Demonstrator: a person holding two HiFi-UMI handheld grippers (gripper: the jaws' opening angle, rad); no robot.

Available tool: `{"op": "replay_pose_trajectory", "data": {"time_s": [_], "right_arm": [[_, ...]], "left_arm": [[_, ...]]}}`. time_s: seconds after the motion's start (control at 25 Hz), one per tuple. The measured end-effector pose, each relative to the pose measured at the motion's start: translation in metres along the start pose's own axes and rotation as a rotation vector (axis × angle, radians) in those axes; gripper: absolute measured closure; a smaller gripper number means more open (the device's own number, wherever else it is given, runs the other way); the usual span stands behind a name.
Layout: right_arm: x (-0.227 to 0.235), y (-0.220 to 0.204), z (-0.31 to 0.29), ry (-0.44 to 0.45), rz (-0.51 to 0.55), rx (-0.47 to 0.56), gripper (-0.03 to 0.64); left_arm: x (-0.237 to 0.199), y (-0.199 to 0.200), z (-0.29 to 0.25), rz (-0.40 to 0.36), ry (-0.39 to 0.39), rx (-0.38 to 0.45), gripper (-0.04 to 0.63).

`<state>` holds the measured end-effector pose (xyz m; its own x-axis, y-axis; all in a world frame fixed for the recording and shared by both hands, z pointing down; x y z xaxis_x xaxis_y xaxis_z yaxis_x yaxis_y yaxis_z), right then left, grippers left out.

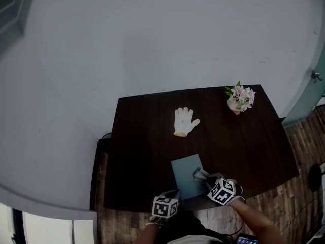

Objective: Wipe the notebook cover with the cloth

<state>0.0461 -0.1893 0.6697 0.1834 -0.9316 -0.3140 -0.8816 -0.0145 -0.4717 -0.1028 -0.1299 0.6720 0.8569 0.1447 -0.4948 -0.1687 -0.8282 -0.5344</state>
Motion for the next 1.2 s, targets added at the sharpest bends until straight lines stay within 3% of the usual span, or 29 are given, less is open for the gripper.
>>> {"op": "replay_pose_trajectory", "data": {"time_s": [0.28,0.52,0.88,1.2], "right_arm": [[0.010,-0.019,0.006,-0.030,-0.044,-0.038,0.583],[0.019,-0.020,0.022,-0.070,-0.136,0.023,0.583],[0.021,-0.006,0.040,-0.112,-0.151,0.120,0.583],[0.004,0.031,0.044,-0.070,-0.095,0.213,0.583]], "left_arm": [[0.002,0.000,0.000,0.001,0.003,-0.003,0.581],[0.002,0.001,0.000,0.004,0.001,-0.004,0.581],[0.005,0.001,-0.002,-0.011,0.017,0.011,0.581],[0.005,0.001,-0.001,-0.001,0.015,0.005,0.581]]}}
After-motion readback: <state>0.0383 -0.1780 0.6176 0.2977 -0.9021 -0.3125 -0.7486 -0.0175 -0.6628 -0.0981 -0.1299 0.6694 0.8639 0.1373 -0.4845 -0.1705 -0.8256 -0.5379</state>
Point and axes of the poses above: the fingertips, and each gripper's own axes: z backward along the fingers, x to its right, y out of its top, the point moved 3 cm from there along z, backward along the fingers, and after that the axes turned 14 degrees about z, right-handed, at the moved point
